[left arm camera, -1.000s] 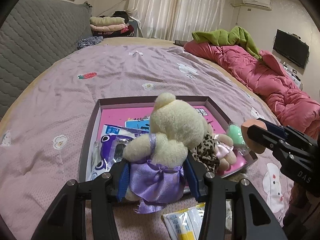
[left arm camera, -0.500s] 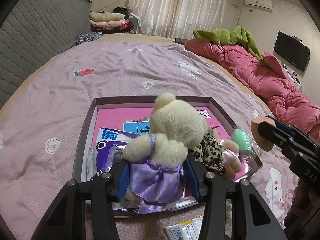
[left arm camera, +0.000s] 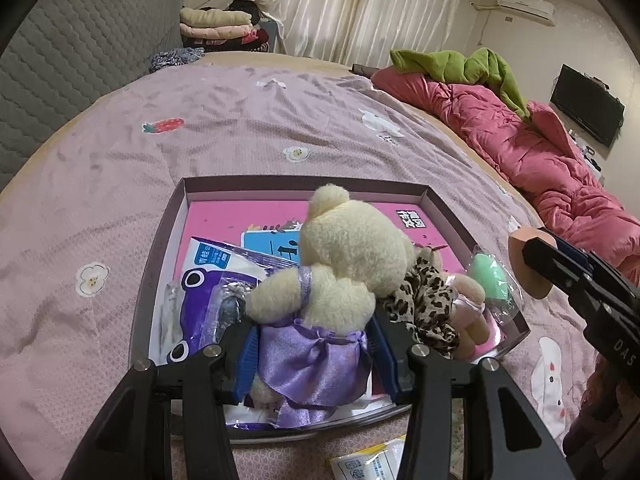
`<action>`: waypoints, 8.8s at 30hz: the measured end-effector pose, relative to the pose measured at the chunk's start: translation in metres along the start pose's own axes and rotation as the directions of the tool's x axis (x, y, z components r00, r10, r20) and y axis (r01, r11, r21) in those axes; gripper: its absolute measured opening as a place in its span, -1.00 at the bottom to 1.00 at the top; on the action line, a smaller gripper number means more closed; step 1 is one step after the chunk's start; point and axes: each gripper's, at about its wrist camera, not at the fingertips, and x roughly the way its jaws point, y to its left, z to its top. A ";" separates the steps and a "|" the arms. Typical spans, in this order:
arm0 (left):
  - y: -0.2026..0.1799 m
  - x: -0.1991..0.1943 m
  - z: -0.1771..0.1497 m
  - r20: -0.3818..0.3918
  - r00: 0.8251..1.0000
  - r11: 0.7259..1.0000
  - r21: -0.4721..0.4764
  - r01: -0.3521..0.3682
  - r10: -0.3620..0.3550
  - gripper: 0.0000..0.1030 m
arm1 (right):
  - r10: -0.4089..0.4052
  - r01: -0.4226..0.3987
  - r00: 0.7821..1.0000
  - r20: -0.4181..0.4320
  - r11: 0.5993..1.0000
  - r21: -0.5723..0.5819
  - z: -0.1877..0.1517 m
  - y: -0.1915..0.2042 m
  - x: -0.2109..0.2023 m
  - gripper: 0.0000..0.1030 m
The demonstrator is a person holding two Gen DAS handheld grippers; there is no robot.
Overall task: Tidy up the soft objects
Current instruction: 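Carry the teddy bear and pink sponge over the tray with both grippers, then lower the teddy bear with the left gripper while the right lowers the sponge into the tray, then open both grippers and move them back toward the wipes pack and floral scrunchie, then grasp the white-and-yellow wipes pack with the left gripper while the right grasps the floral scrunchie, then carry the wipes pack and floral scrunchie over the tray with both grippers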
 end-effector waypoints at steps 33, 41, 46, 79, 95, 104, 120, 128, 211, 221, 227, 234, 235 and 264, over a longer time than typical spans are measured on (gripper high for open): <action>-0.012 0.005 0.000 0.002 1.000 0.997 0.072 0.022 -0.022 0.07 | -0.033 0.017 0.995 -0.095 0.987 -0.163 -0.021 0.033 0.028 -0.24; -0.009 -0.004 0.004 0.035 0.999 0.998 0.060 0.014 -0.016 0.08 | -0.026 0.010 0.995 -0.096 0.987 -0.162 -0.021 0.031 0.028 -0.24; -0.004 -0.007 0.006 0.047 0.999 0.999 0.045 0.004 -0.007 0.08 | -0.006 -0.013 0.992 -0.128 0.989 -0.148 -0.025 0.030 0.034 -0.24; -0.007 -0.008 0.003 0.036 0.999 0.998 0.059 0.004 -0.006 0.09 | 0.057 -0.078 0.982 -0.180 0.990 -0.114 -0.034 0.034 0.045 -0.20; -0.011 -0.009 0.001 0.031 1.000 0.997 0.081 0.002 -0.005 0.09 | 0.055 -0.074 0.984 -0.169 0.992 -0.105 -0.032 0.030 0.040 0.08; -0.016 -0.010 -0.002 0.023 1.000 0.993 0.117 0.001 -0.003 0.10 | 0.043 -0.058 0.989 -0.143 0.994 -0.098 -0.027 0.026 0.034 0.14; -0.017 -0.019 -0.005 0.040 0.999 0.991 0.134 -0.006 0.001 0.18 | 0.031 -0.041 0.995 -0.093 0.994 -0.103 -0.023 0.028 0.025 0.37; -0.012 -0.026 -0.007 0.049 0.999 0.991 0.128 -0.025 0.019 0.20 | 0.016 -0.024 0.997 -0.080 0.995 -0.097 -0.025 0.026 0.020 0.42; -0.014 -0.022 -0.103 -0.281 0.958 0.998 0.008 -0.054 0.055 0.46 | -0.011 -0.062 0.936 -0.351 0.979 -0.196 -0.106 0.063 0.001 0.45; -0.018 -0.011 -0.097 -0.271 0.959 0.997 0.020 -0.078 0.080 0.47 | -0.012 -0.054 0.938 -0.347 0.982 -0.180 -0.105 0.067 0.028 0.63; -0.022 -0.007 -0.093 -0.264 0.961 0.997 0.020 -0.081 0.084 0.43 | -0.012 -0.055 0.933 -0.361 0.983 -0.174 -0.103 0.064 0.027 0.49; -0.029 -0.005 -0.091 -0.262 0.961 0.996 0.045 -0.075 0.085 0.22 | -0.006 -0.038 0.937 -0.349 0.992 -0.118 -0.093 0.043 0.024 -0.20; -0.027 -0.005 -0.090 -0.264 0.962 0.997 0.033 -0.070 0.077 0.18 | -0.001 -0.038 0.938 -0.347 0.994 -0.106 -0.092 0.040 0.023 -0.36; -0.014 -0.080 -0.059 -0.014 0.999 0.999 -0.002 0.040 -0.040 -0.15 | 0.119 -0.120 0.987 -0.110 0.993 -0.003 -0.046 0.030 -0.035 -0.63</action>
